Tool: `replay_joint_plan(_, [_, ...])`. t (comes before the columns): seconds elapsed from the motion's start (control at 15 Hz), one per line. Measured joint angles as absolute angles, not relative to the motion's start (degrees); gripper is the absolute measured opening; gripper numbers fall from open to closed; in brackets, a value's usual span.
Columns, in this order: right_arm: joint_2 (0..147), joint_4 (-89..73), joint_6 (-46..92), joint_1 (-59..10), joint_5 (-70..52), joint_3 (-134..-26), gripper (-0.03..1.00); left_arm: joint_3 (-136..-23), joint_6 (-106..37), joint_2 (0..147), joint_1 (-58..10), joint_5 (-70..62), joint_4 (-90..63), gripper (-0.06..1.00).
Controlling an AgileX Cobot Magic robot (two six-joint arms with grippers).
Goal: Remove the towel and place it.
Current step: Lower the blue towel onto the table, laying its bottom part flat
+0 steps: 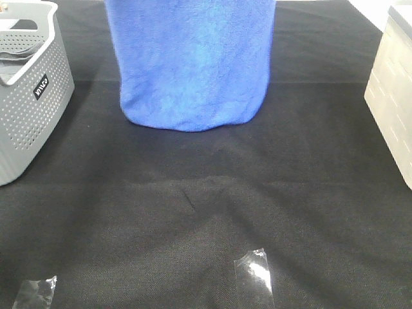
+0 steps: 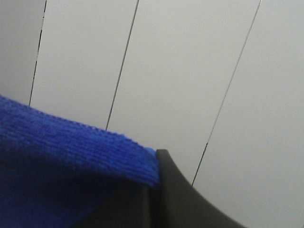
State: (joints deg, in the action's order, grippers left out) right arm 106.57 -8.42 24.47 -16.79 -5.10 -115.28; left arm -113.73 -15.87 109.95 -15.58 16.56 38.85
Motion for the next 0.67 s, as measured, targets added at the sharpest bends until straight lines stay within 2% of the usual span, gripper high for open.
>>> replay_joint_plan(0.33, [115.8,-8.4,24.5,-16.8,-4.2,-128.8,0.00,-137.7,-15.9,126.2,-15.4,18.0,38.6,0.00])
replay_joint_plan(0.53, [116.8,-8.4,24.5,-16.8,-3.8,-130.9,0.00,-151.8,-15.0,133.4,-15.4,16.1,38.4,0.00])
replay_joint_plan(0.67, [116.8,-8.4,24.5,-16.8,-4.8,-131.0,0.00,-152.6,-12.9,134.0,-15.4,15.0,38.4,0.00])
